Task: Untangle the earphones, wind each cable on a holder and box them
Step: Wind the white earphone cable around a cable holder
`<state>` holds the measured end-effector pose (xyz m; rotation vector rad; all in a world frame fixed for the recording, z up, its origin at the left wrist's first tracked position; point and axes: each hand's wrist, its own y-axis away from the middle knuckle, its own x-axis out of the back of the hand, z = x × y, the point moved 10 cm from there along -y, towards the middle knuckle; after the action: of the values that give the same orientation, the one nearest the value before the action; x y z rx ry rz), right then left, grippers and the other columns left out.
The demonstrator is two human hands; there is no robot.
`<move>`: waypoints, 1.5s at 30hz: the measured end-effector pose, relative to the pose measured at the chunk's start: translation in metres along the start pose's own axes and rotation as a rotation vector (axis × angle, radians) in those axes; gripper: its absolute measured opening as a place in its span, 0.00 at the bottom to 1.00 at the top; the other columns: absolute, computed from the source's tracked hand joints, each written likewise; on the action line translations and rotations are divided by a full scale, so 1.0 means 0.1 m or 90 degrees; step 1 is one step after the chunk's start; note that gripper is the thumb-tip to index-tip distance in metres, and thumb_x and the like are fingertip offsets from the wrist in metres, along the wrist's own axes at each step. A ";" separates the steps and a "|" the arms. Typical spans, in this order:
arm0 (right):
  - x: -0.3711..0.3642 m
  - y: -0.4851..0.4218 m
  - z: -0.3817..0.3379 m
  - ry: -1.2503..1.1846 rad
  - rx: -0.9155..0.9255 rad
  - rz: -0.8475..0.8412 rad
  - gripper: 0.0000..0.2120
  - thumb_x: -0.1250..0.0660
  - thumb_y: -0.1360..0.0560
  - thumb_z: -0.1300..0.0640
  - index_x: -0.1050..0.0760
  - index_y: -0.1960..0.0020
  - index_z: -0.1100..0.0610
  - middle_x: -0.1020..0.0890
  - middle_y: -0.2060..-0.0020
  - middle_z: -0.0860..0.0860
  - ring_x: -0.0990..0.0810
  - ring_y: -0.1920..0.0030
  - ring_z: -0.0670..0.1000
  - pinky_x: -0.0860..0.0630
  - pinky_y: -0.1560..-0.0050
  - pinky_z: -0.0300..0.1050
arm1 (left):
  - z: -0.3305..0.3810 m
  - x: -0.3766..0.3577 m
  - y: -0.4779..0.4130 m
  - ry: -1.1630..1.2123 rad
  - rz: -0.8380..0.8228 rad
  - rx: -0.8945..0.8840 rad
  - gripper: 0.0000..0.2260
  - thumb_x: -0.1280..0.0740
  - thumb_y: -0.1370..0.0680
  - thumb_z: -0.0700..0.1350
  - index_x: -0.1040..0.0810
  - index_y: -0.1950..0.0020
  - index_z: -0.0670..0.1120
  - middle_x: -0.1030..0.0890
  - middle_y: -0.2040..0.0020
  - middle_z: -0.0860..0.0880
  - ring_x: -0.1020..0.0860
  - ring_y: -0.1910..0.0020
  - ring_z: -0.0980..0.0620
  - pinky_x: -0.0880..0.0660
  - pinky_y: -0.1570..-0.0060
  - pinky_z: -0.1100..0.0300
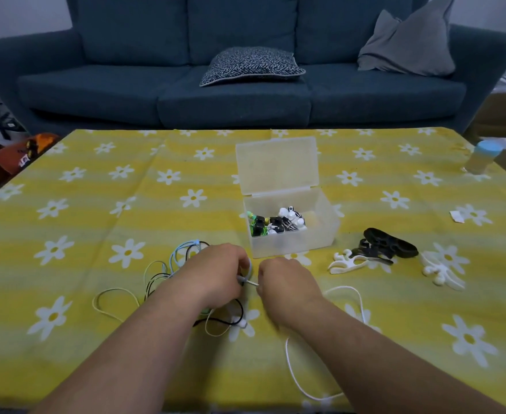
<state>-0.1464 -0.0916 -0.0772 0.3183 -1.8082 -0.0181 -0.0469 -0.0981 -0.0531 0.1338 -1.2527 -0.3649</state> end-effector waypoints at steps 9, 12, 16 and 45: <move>1.32 0.21 -0.04 -0.876 0.000 0.104 0.11 0.39 0.22 0.65 0.26 0.62 0.58 0.15 0.59 0.60 0.17 0.61 0.57 0.24 0.61 0.48 | -0.39 0.46 0.11 0.010 0.150 0.125 0.06 0.29 0.28 0.52 0.25 0.60 0.54 0.20 0.52 0.57 0.22 0.49 0.51 0.33 0.43 0.52; 1.62 0.33 0.05 -1.109 0.027 0.151 0.15 0.45 0.19 0.63 0.28 0.63 0.60 0.14 0.57 0.62 0.15 0.62 0.59 0.21 0.61 0.47 | -0.53 0.50 0.15 0.031 0.163 0.152 0.07 0.28 0.28 0.53 0.24 0.62 0.52 0.19 0.56 0.56 0.22 0.52 0.52 0.34 0.46 0.53; 1.91 0.44 0.36 -1.233 0.039 0.262 0.19 0.46 0.20 0.60 0.27 0.67 0.57 0.15 0.62 0.58 0.19 0.69 0.54 0.22 0.64 0.42 | -0.58 0.54 0.19 0.007 0.158 0.163 0.03 0.29 0.28 0.50 0.22 0.58 0.53 0.19 0.58 0.55 0.22 0.56 0.50 0.33 0.49 0.54; 0.78 0.13 0.17 -0.247 0.020 0.021 0.17 0.32 0.24 0.55 0.24 0.35 0.52 0.20 0.43 0.46 0.22 0.42 0.49 0.27 0.42 0.42 | -0.33 0.67 0.23 0.428 0.159 0.017 0.11 0.32 0.29 0.34 0.26 0.66 0.49 0.28 0.71 0.53 0.31 0.70 0.50 0.38 0.68 0.60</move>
<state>-0.1823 -0.0995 -0.0055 0.3238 -2.1995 -0.0298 0.0067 -0.1027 0.0034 0.1087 -0.5987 -0.0695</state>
